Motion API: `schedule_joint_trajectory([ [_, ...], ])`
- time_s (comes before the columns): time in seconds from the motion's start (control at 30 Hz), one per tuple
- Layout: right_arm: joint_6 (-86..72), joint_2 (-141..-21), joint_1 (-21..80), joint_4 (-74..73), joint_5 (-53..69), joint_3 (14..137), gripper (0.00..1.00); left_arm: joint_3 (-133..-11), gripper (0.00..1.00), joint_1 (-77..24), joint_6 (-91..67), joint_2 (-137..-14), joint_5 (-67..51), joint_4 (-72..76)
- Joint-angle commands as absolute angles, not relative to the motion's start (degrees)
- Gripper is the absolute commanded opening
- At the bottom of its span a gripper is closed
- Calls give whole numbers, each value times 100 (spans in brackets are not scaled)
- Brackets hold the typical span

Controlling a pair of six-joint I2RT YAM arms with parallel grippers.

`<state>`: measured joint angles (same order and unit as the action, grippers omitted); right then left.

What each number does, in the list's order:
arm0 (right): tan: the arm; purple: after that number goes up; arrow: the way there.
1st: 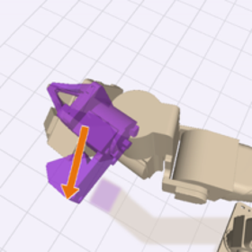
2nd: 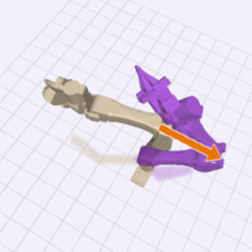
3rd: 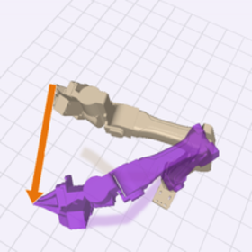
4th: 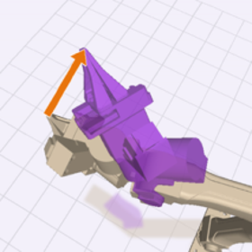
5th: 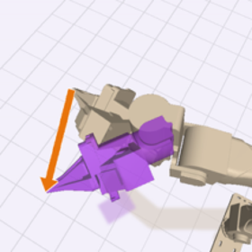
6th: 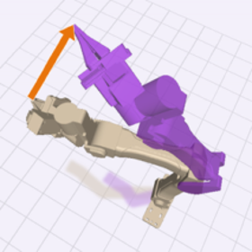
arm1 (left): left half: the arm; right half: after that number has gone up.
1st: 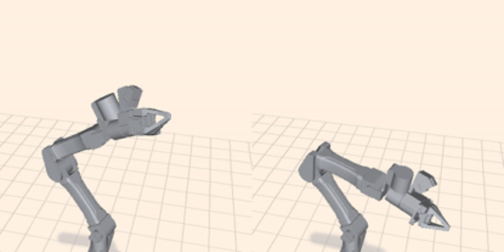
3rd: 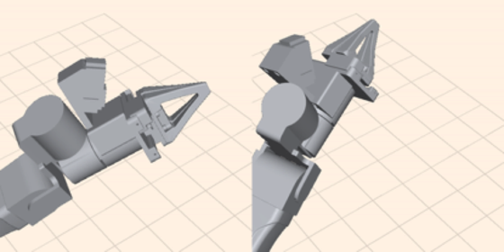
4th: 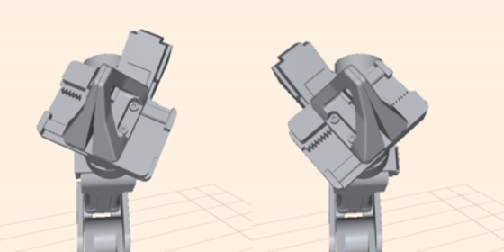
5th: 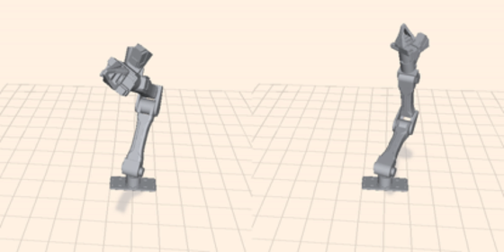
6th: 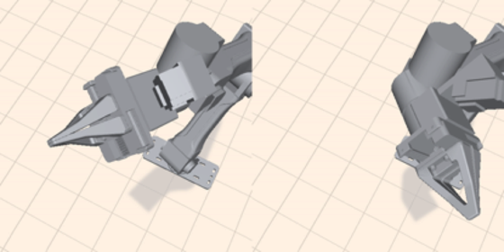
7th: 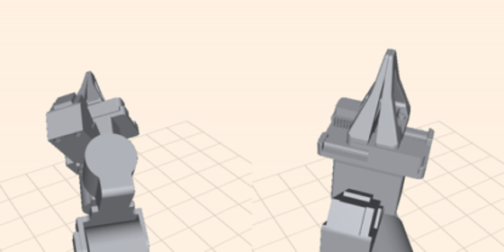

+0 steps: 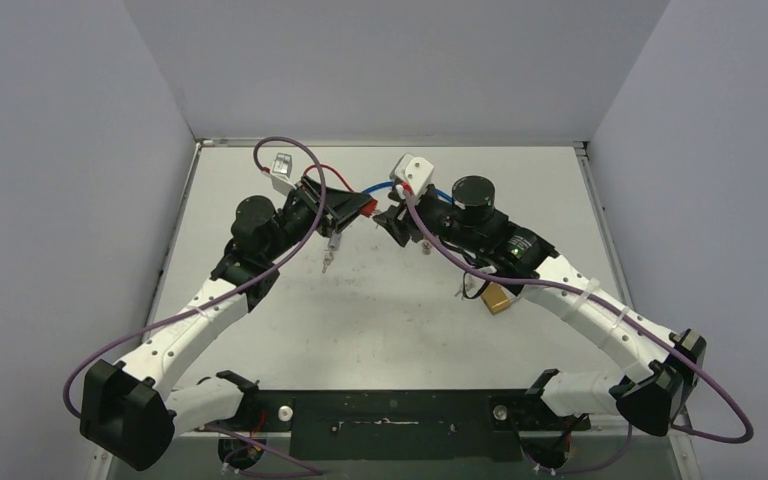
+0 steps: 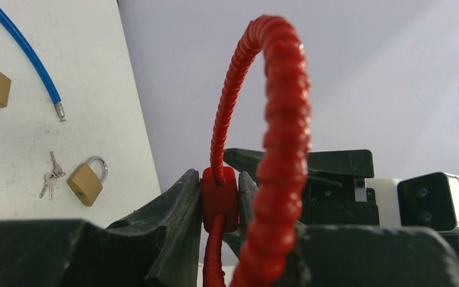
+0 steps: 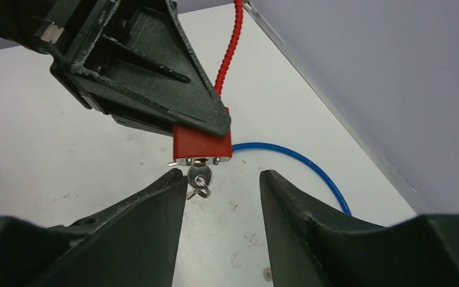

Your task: Unlock with the key

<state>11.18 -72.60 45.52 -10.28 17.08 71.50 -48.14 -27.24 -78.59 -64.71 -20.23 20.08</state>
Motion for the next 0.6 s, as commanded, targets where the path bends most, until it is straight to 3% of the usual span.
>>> schedule_joint_trajectory([
  [0.0, 1239, -7130, 4584, -622, 1231, 7214, 43, -5079, 0, -2676, -7730, -6238, -2076, 2099],
  [0.17, 1284, -7224, 4592, -766, 1303, 7297, 23, -5098, 0, -2672, -7763, -6229, -2101, 2104],
  [0.3, 1327, -7279, 4614, -859, 1302, 7344, 29, -5108, 0, -2672, -7768, -6223, -2117, 2083],
  [0.57, 1531, -7380, 4677, -915, 1285, 7356, 32, -5113, 0, -2672, -7822, -6229, -2140, 2089],
])
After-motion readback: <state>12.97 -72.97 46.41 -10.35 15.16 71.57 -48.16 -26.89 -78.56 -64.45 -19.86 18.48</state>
